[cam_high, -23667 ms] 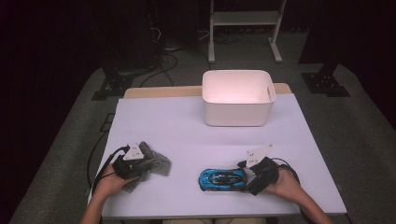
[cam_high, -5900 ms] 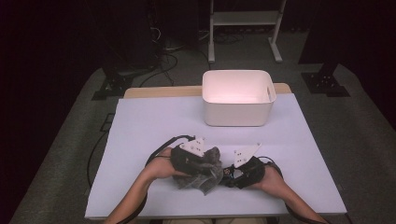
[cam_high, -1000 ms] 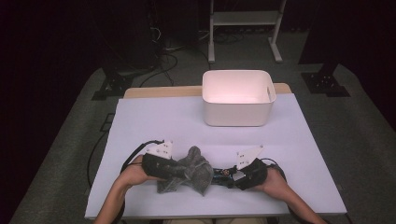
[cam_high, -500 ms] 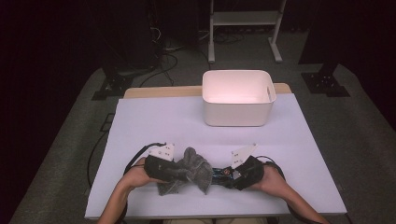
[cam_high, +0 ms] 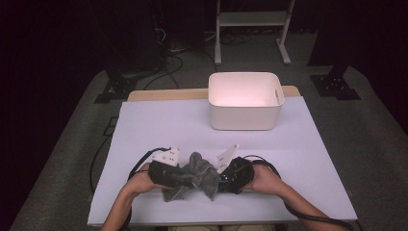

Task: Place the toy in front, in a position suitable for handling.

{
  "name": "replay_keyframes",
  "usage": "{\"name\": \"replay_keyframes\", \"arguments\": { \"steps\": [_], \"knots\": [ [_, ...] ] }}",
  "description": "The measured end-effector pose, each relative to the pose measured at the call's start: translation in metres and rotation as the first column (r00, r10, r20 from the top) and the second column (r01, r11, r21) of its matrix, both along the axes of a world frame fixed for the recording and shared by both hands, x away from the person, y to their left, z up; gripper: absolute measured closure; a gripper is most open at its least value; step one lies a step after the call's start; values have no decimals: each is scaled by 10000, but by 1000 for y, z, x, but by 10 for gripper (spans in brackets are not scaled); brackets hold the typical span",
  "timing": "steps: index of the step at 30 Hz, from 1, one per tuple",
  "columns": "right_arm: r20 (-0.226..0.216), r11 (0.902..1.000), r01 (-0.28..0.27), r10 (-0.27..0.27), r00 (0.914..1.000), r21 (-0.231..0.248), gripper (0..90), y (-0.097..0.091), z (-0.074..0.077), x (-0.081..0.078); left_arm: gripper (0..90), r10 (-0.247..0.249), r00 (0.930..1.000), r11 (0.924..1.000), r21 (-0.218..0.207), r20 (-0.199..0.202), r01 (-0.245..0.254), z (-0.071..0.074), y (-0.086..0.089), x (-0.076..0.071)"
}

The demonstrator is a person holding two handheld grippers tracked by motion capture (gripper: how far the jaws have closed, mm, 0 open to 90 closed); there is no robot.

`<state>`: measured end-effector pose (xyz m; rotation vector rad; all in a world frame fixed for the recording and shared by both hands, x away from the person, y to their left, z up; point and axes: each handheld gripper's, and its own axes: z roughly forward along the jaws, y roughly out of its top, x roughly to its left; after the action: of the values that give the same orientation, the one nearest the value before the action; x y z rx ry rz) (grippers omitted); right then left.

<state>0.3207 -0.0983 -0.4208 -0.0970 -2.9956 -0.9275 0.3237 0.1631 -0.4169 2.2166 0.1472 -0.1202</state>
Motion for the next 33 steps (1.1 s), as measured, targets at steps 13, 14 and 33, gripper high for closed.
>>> {"name": "replay_keyframes", "arguments": {
  "steps": [13,14,33],
  "knots": [
    [-173,9945,305,-289,9994,1001,557,-20,-6,-3,759,354,9991,9993,82,-233,-353,-8,19,2],
    [-150,9939,347,-333,9993,1051,557,-23,-7,-4,760,411,9988,9991,68,-274,-409,-8,20,1],
    [-532,9239,1357,-1249,9907,3577,557,-49,2,5,779,251,9974,9988,-439,681,-221,27,-13,10]
  ]
}}
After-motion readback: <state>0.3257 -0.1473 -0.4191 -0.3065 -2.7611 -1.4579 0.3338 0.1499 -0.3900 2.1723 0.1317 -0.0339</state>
